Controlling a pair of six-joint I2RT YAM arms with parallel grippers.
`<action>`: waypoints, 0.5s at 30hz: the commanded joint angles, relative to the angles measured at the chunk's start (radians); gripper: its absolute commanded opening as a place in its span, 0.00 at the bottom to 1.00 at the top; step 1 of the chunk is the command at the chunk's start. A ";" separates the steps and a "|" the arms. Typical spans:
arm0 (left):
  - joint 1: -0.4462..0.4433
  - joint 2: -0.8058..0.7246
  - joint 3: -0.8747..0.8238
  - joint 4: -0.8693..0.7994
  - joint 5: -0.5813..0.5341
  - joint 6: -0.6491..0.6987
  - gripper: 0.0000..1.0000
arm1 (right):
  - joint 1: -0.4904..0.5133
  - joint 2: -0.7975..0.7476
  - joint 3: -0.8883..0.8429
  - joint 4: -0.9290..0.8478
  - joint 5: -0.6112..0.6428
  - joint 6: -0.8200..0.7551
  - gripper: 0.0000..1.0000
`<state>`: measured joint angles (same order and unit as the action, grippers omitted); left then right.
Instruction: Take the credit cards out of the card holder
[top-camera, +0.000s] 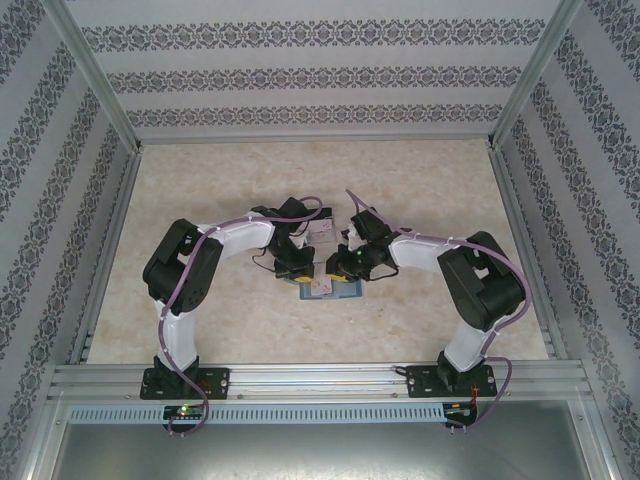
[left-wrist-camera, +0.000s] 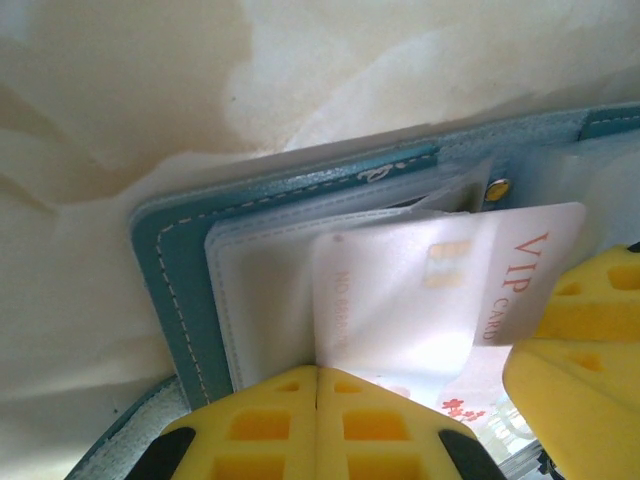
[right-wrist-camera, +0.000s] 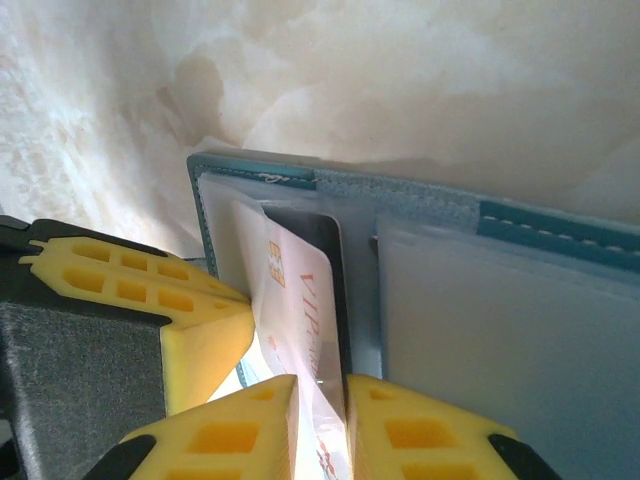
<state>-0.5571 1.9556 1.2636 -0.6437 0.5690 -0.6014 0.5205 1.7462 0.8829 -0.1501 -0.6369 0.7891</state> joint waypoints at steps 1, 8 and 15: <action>-0.007 0.031 -0.002 -0.074 -0.052 0.025 0.00 | -0.010 -0.030 -0.016 0.071 -0.048 0.027 0.19; -0.007 0.027 -0.002 -0.075 -0.055 0.024 0.00 | -0.011 -0.019 -0.020 0.080 -0.053 0.027 0.15; -0.008 0.020 -0.003 -0.079 -0.058 0.025 0.00 | -0.014 -0.019 -0.028 0.066 -0.021 0.021 0.11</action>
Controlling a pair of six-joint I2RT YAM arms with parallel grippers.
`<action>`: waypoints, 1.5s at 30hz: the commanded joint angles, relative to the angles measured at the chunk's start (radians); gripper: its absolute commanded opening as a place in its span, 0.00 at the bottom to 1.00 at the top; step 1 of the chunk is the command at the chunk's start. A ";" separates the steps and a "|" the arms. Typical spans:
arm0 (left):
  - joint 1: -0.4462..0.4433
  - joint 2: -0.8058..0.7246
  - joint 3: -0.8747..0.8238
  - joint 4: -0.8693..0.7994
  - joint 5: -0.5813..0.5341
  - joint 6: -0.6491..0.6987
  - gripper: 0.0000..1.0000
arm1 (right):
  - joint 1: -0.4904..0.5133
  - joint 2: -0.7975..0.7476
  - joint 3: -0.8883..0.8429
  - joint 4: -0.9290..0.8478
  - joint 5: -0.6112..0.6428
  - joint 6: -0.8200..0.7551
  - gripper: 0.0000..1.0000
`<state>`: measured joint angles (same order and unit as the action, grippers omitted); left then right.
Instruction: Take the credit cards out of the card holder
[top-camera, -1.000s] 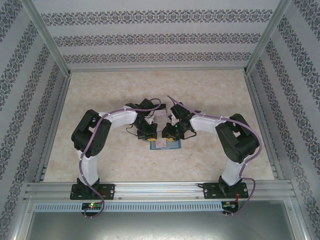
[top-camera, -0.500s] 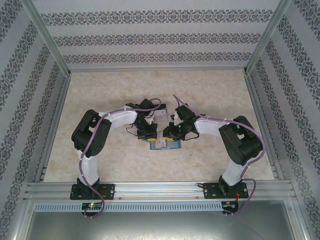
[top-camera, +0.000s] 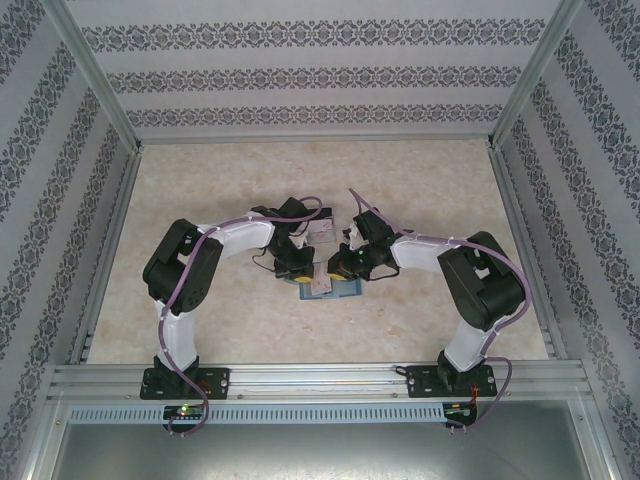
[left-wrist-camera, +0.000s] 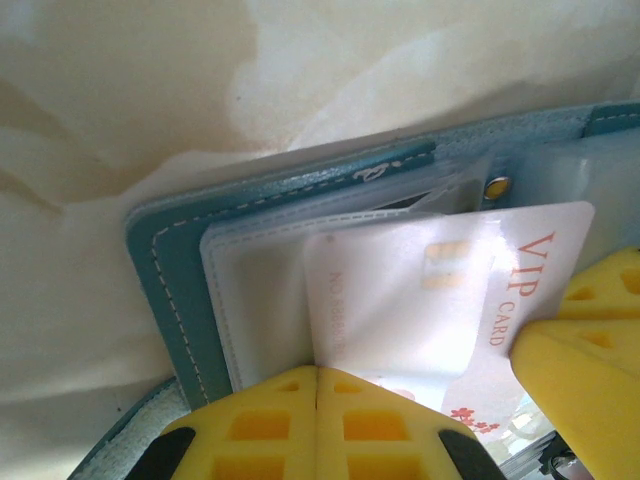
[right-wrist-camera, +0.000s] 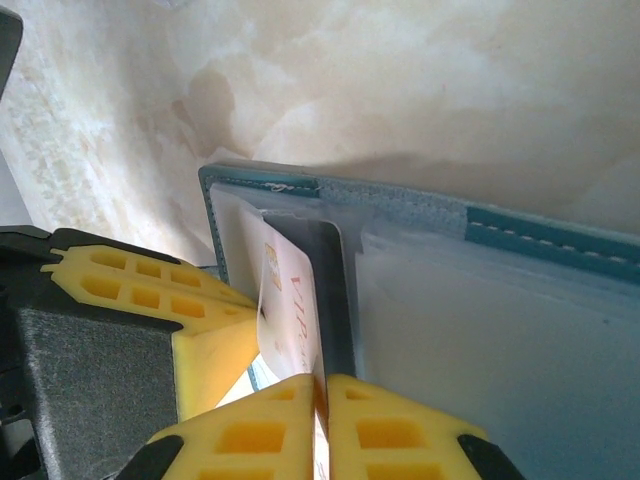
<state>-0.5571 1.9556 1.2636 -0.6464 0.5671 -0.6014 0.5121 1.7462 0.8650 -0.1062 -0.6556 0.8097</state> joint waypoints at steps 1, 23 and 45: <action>-0.007 0.021 -0.004 -0.076 -0.054 0.025 0.00 | -0.005 -0.025 -0.013 0.009 0.014 -0.007 0.10; -0.007 -0.003 0.016 -0.101 -0.067 0.031 0.00 | -0.019 -0.121 0.038 -0.250 0.195 -0.148 0.08; -0.006 -0.070 0.022 -0.071 -0.089 0.019 0.01 | -0.020 -0.205 0.085 -0.274 0.178 -0.197 0.02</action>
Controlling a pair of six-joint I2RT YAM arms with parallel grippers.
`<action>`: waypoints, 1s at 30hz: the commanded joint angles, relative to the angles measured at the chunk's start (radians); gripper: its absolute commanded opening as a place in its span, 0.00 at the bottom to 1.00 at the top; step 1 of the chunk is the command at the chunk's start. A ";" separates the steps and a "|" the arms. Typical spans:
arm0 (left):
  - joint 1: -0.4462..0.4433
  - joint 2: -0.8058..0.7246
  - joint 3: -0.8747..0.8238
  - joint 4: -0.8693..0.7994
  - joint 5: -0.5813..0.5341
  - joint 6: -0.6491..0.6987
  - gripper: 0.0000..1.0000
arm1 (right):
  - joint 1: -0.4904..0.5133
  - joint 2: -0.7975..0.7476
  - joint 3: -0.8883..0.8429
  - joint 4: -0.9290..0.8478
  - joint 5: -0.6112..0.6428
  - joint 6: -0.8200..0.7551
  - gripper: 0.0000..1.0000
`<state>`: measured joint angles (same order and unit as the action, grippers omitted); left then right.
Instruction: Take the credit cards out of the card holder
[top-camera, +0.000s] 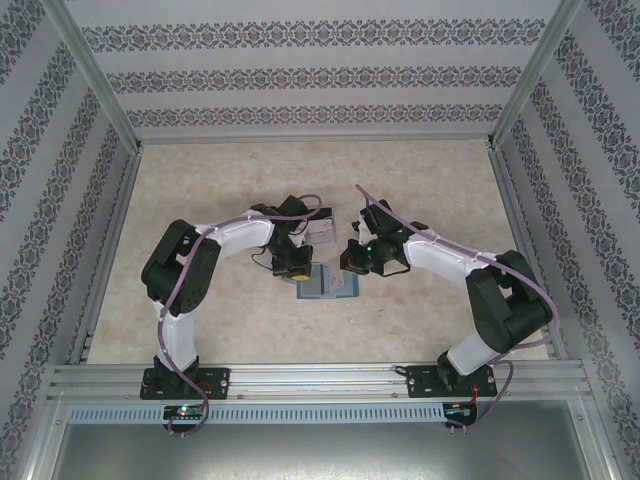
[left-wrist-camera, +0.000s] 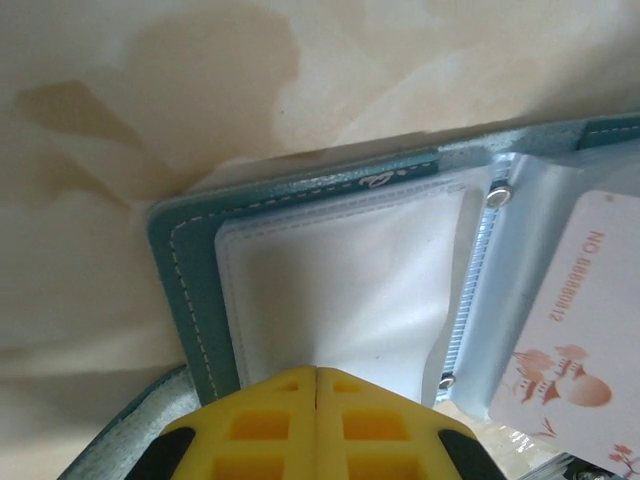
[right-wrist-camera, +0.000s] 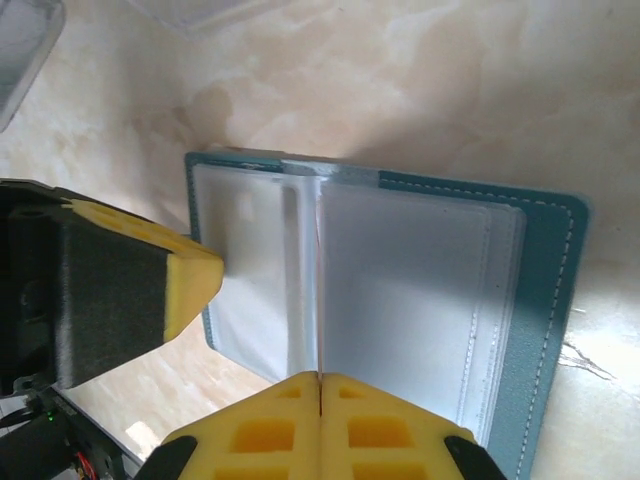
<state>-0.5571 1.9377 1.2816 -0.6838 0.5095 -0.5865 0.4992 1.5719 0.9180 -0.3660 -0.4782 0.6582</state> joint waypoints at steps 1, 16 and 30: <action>-0.007 -0.059 0.003 -0.028 -0.032 0.003 0.02 | -0.007 -0.032 0.038 -0.032 0.008 -0.075 0.00; 0.061 -0.223 -0.162 0.161 -0.053 -0.062 0.07 | -0.004 0.023 0.257 -0.375 0.114 -0.749 0.00; 0.125 -0.281 -0.305 0.255 -0.031 -0.101 0.07 | 0.021 0.143 0.511 -0.580 0.205 -1.360 0.00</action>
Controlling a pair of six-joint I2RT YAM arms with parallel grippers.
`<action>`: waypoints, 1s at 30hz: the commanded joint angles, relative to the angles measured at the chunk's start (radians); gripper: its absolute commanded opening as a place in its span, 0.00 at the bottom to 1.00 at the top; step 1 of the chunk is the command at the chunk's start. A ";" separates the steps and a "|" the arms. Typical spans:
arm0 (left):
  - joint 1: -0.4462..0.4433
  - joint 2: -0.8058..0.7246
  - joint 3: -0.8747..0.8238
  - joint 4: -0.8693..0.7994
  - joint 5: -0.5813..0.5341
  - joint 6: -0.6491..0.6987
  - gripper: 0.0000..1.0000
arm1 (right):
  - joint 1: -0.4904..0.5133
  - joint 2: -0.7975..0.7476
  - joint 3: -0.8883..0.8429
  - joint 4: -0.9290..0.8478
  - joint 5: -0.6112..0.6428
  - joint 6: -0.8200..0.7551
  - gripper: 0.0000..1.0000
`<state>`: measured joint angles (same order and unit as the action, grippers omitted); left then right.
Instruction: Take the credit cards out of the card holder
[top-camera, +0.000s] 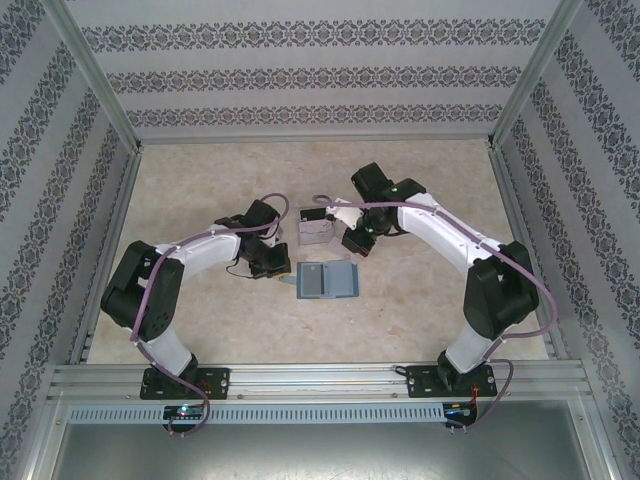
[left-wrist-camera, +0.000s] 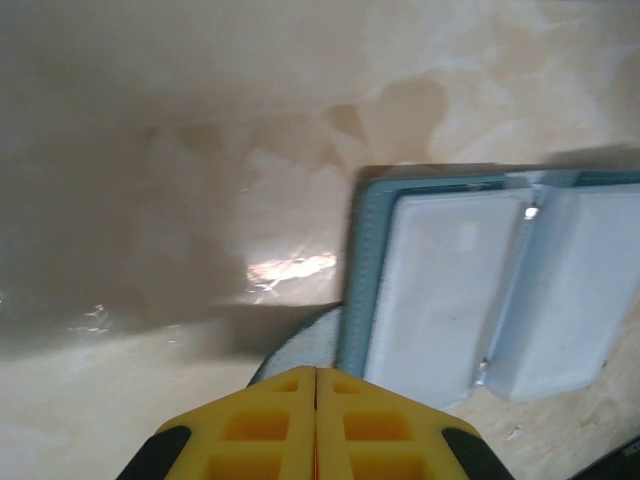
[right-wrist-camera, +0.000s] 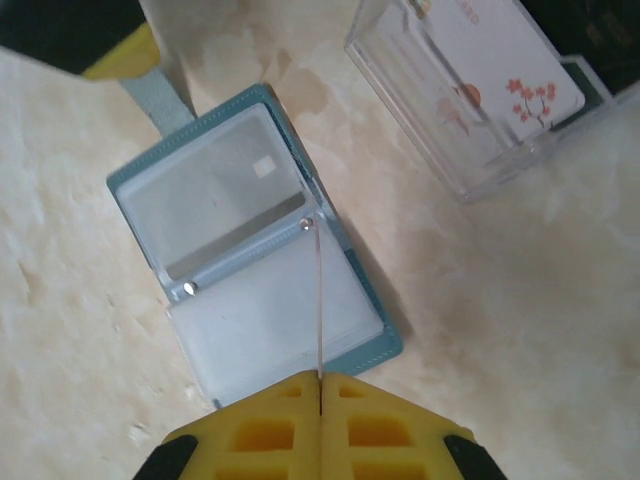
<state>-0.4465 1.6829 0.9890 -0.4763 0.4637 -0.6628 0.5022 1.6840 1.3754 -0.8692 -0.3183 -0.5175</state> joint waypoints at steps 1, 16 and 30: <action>0.016 -0.029 -0.015 0.047 0.016 -0.026 0.07 | 0.019 0.047 0.079 -0.089 0.049 -0.215 0.00; 0.033 -0.056 -0.049 0.026 0.012 -0.035 0.07 | 0.057 0.361 0.524 -0.265 0.104 -0.450 0.00; 0.050 -0.075 -0.057 -0.007 0.008 -0.023 0.06 | 0.085 0.589 0.849 -0.408 0.145 -0.519 0.00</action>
<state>-0.4099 1.6379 0.9443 -0.4633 0.4698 -0.6865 0.5724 2.2406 2.1708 -1.2087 -0.1864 -0.9997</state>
